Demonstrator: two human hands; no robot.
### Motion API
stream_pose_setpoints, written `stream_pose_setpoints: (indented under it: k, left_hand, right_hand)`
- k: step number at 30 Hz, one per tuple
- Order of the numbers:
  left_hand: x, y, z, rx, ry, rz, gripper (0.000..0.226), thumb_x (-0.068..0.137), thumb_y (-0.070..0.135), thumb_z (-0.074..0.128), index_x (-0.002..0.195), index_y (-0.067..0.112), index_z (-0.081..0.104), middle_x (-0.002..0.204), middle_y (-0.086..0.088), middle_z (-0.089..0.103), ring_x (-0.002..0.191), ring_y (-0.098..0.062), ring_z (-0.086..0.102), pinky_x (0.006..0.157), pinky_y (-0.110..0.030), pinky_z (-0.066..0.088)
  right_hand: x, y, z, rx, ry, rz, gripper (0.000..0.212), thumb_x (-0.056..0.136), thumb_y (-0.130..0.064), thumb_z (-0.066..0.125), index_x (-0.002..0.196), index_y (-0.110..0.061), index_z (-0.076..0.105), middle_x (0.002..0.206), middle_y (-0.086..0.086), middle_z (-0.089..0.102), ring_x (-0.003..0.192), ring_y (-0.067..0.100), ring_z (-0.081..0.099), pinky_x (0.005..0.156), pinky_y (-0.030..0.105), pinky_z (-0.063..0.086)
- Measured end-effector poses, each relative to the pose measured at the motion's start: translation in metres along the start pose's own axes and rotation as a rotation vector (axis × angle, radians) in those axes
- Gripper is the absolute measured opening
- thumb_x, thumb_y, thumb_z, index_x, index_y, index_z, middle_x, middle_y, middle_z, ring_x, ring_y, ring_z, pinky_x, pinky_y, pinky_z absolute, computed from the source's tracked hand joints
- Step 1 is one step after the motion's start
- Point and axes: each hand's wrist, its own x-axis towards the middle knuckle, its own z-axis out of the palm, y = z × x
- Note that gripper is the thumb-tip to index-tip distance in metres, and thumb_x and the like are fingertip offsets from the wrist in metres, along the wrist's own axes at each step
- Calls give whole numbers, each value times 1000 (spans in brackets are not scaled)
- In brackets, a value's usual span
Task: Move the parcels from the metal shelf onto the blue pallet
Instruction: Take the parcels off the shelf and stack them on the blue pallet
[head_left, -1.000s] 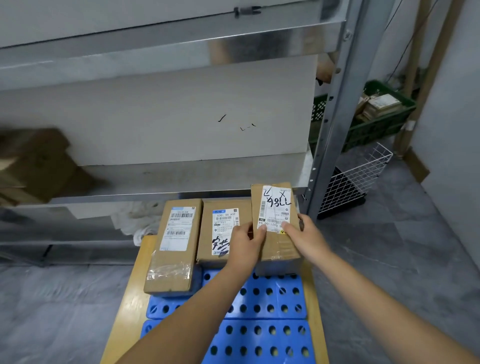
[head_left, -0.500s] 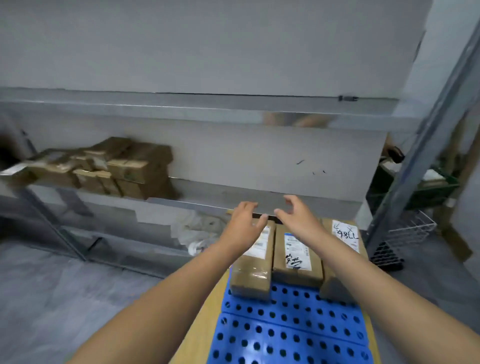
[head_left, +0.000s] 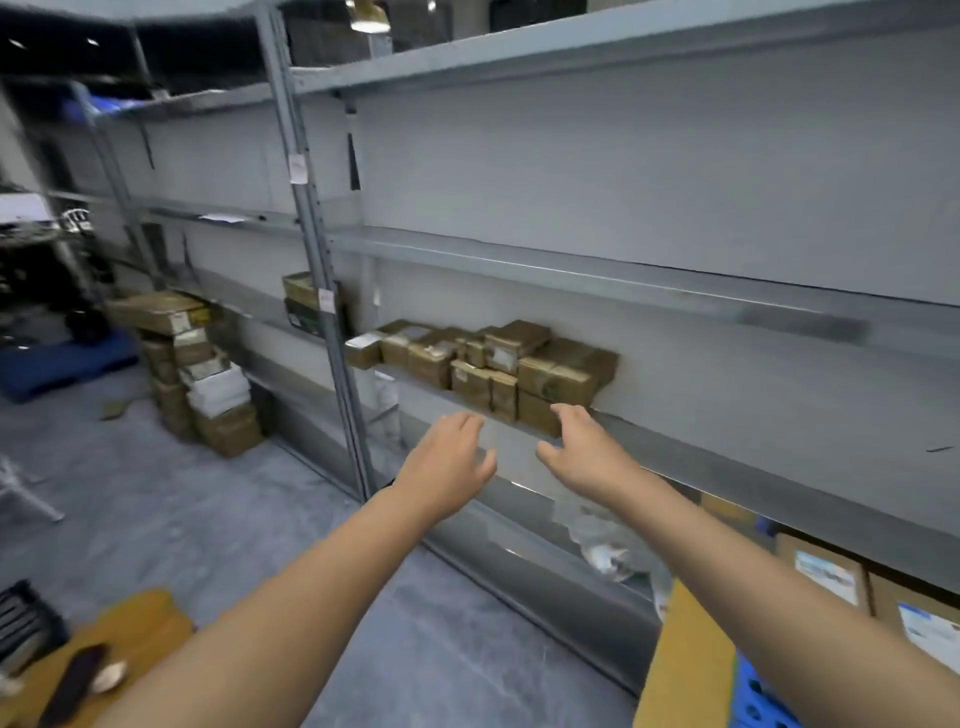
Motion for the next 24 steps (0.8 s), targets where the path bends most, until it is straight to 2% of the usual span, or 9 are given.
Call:
stream_pose_setpoints:
  k: [4,8,15,19,24]
  left_hand:
    - [-3,-48,-18,-19,35,-52,52,98,34,48,143,7,41,143,-7,46,133,-22,40,111,-33,30]
    - [8,-78,-20,-43,70,-67,56,98,35,48,146,9,36,147,-5,42,135,-20,38,113,-33,30]
    - [61,-130,-10,-39,68,-76,60,97,38,48,148,12,32,149,-3,39,137,-18,34,114,-34,28]
    - [109,-164,0,-34,44,-64,62,97,39,48,149,13,30,151,-2,36,139,-16,32,115,-32,27]
    - [161,-201,17,-40,-2,-54,61,97,41,47,149,15,30,151,-1,35,140,-16,32,116,-34,27]
  right_hand:
    - [20,-47,27,-47,-24,-56,64,93,-36,49,148,-11,26,151,8,32,137,24,34,110,41,34]
    - [46,-69,40,-77,-27,-53,65,93,-36,50,148,-11,25,151,7,32,138,24,34,110,41,34]
    - [117,-80,66,-92,-16,-25,55,93,-36,50,140,-11,36,141,9,42,129,27,42,103,41,40]
    - [169,-83,82,-79,31,-28,56,92,-35,52,141,-12,36,141,8,43,129,26,42,105,41,39]
    - [232,-80,94,-81,3,5,56,91,-35,52,141,-12,37,139,9,44,128,26,43,103,40,40]
